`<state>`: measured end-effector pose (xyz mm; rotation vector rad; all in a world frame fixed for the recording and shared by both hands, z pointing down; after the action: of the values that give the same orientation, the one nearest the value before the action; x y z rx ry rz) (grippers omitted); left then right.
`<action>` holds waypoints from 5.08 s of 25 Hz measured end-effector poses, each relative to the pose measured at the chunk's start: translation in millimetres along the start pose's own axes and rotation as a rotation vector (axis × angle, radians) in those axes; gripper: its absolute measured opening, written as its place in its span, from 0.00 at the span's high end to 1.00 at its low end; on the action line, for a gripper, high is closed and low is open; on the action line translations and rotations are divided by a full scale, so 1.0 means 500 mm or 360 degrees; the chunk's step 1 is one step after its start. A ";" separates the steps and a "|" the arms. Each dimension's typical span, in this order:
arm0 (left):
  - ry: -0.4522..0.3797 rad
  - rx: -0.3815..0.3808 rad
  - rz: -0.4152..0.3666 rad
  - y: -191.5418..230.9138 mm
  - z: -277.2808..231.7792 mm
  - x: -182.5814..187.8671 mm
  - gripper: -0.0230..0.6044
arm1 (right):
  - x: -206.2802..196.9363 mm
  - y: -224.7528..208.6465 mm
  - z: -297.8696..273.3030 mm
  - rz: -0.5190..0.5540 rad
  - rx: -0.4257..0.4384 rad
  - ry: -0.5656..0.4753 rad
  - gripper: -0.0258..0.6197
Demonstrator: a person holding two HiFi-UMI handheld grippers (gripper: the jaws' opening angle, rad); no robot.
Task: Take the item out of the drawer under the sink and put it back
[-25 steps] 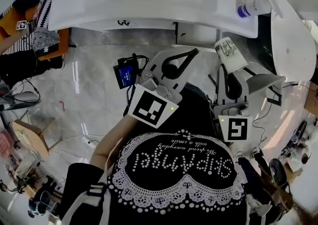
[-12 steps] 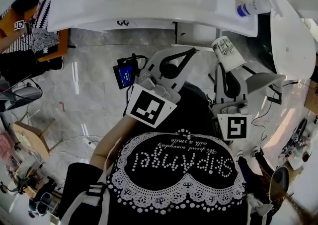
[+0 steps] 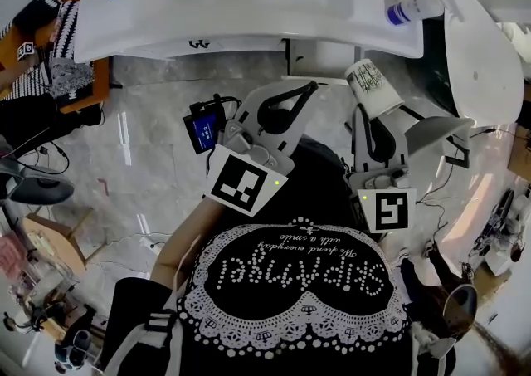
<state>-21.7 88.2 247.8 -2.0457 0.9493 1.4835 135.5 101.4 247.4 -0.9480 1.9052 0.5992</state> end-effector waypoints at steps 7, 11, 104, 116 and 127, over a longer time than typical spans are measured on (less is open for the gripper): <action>-0.0076 0.0035 0.0145 0.005 0.012 -0.004 0.96 | -0.005 0.001 0.000 -0.0005 0.0001 0.0009 0.92; -0.0106 0.0064 0.0238 0.006 0.014 -0.005 0.96 | -0.008 0.000 -0.001 -0.0012 0.0001 0.0015 0.92; -0.0074 0.0581 0.0456 0.044 0.016 -0.006 0.96 | -0.335 -0.131 -0.302 0.0433 0.0399 0.0847 0.92; -0.0010 0.0588 0.0489 0.057 -0.008 -0.014 0.96 | -0.388 -0.147 -0.364 0.0498 0.0469 0.0989 0.92; 0.0047 0.0635 0.0548 0.067 -0.010 -0.027 0.96 | -0.440 -0.150 -0.434 0.0604 0.0564 0.1118 0.92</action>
<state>-45.8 66.2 263.3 -1.6784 1.5318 1.2899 153.0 -16.3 542.4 -0.6014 2.7407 0.1123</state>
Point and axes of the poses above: the fingertips, and each gripper's own axes: z backward along the fingers, y to its left, x out of its top, the point moved 7 cm from there along z, backward along the fingers, and after that the axes turned 9 degrees about y, right-handed, at the moved point
